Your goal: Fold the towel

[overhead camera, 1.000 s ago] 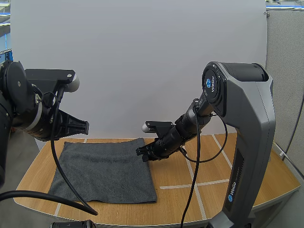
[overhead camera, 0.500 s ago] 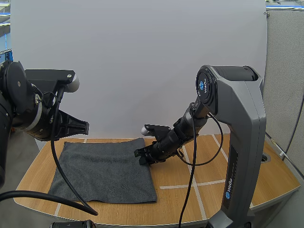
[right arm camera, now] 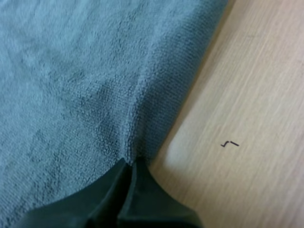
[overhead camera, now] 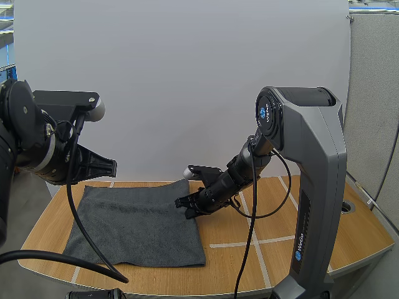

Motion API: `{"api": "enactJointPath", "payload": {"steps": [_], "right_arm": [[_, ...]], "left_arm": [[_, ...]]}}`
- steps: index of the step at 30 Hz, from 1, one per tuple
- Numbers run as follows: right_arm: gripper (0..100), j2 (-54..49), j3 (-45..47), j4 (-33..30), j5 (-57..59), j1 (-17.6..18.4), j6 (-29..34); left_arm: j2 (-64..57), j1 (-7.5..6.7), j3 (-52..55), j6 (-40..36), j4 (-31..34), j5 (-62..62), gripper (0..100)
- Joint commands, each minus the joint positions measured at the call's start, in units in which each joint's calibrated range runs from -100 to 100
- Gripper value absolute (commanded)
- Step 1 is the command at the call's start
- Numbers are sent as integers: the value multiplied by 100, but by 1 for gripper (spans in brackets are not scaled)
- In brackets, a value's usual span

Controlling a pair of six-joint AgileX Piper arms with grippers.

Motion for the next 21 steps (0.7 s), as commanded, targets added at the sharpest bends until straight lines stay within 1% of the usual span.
{"api": "enactJointPath", "payload": {"steps": [1,3,8,13,21], "right_arm": [[0,-247,12,-480,-19,-70,150],[0,-393,12,-757,-19,-152,306],[0,-766,12,-1431,192,-503,520],[0,-1017,12,-1861,718,-961,519],[0,-1209,-42,-2557,853,-1562,458]], "left_arm": [[-36,7,17,21,9,22,0],[-36,7,17,21,9,22,0],[-36,7,17,21,9,22,0],[-36,7,17,22,-3,22,0],[-36,7,17,32,-3,22,0]]}}
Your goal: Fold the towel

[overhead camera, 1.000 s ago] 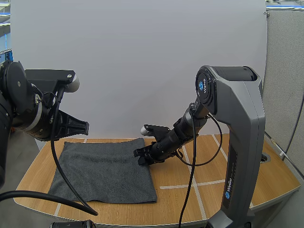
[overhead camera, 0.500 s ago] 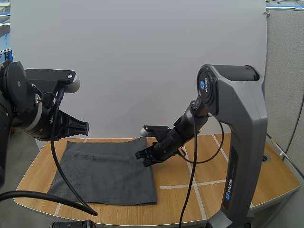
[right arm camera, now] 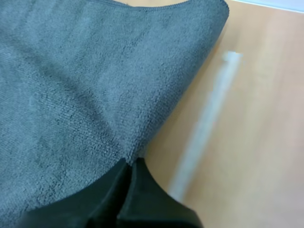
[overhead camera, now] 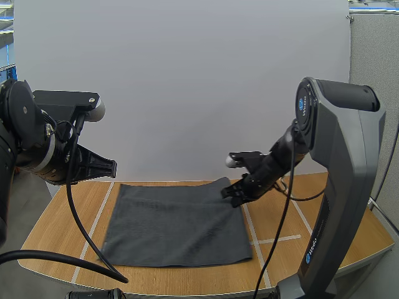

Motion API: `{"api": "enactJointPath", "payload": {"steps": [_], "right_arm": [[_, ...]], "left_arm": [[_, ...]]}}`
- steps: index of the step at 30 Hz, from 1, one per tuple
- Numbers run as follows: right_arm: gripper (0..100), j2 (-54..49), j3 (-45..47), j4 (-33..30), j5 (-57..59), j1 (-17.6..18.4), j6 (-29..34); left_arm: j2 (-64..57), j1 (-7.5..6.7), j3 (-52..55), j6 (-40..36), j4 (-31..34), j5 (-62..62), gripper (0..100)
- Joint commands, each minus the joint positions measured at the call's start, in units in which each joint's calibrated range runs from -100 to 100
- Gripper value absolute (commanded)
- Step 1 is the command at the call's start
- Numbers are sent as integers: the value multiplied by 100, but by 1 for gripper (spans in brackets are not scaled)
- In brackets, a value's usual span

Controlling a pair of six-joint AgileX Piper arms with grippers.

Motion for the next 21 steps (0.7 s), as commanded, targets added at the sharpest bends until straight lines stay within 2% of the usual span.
{"api": "enactJointPath", "payload": {"steps": [1,7,21], "right_arm": [[0,-114,-42,-317,83,-225,-100],[0,-103,-42,-451,83,-532,-428],[0,-103,-42,-359,-145,-541,-565]], "left_arm": [[-36,7,17,22,-3,22,0],[-36,7,17,21,-28,22,0],[-36,7,17,21,74,22,0]]}}
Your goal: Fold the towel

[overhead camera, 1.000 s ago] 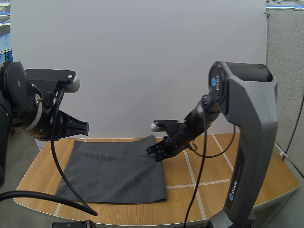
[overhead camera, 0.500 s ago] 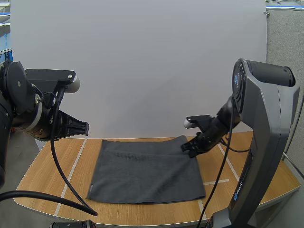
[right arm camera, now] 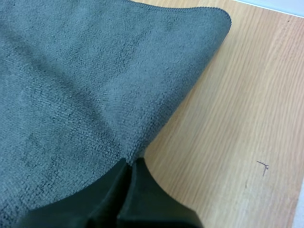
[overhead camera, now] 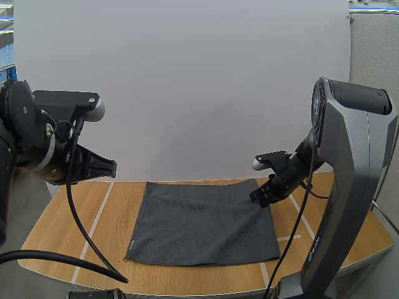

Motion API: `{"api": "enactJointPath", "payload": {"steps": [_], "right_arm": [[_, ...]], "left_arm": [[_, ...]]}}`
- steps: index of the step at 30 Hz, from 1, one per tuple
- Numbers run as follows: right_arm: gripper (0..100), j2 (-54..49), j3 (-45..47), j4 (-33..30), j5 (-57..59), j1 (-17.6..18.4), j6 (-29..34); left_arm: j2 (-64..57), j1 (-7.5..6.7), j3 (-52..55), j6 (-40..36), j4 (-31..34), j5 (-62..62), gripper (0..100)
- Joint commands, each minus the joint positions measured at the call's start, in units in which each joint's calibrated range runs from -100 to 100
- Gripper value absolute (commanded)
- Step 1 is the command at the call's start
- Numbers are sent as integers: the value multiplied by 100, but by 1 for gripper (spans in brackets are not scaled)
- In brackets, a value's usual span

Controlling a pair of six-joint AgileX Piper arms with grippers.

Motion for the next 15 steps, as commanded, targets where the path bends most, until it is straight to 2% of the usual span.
{"api": "enactJointPath", "payload": {"steps": [1,3,5,8,9,10,15], "right_arm": [[0,-74,-42,-33,-90,-18,-45],[1,-74,-42,-62,-90,-18,-26],[26,-87,-42,-62,-90,-18,71],[81,-190,-42,-17,-254,-18,71],[88,-207,-42,-17,-348,-18,71],[100,-235,-42,3,-556,-18,71],[100,-175,-310,98,-752,-18,193]], "left_arm": [[-36,7,17,21,62,22,0],[-36,7,17,123,74,22,0],[-36,7,17,305,52,22,0],[-36,7,17,502,52,22,0],[-36,7,17,508,52,22,0],[-36,7,17,544,52,22,0],[-36,7,17,566,13,22,0]]}}
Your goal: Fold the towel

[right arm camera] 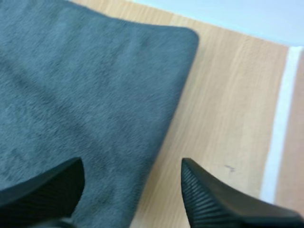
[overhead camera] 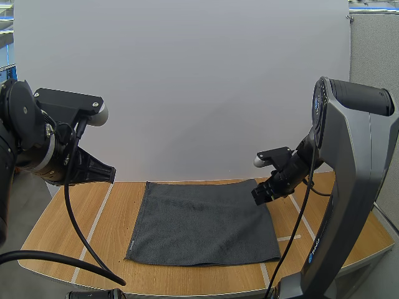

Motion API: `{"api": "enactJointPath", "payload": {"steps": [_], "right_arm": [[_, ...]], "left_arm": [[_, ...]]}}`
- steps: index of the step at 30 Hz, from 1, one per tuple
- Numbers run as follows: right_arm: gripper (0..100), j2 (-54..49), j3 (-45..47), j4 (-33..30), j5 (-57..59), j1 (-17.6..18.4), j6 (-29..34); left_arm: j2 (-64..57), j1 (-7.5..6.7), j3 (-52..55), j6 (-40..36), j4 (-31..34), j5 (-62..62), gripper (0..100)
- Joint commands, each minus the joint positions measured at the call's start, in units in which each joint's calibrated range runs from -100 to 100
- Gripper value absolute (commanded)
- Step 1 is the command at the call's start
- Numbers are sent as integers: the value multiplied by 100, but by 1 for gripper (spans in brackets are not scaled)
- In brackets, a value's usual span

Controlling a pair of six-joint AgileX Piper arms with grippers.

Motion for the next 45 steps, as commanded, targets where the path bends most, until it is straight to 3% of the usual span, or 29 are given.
{"api": "enactJointPath", "payload": {"steps": [1,7,20,32,45], "right_arm": [[100,-94,-424,197,-464,-18,169],[100,196,-1130,435,176,-18,427],[100,1610,-2236,961,352,20,426],[100,2428,-3487,1008,559,133,426],[100,3010,-3737,1052,534,142,426]], "left_arm": [[-36,7,17,167,-21,-30,0],[70,7,17,219,-96,-120,0],[273,7,17,400,-379,-120,0],[270,7,17,391,-379,22,0],[270,7,17,358,-379,22,0]]}}
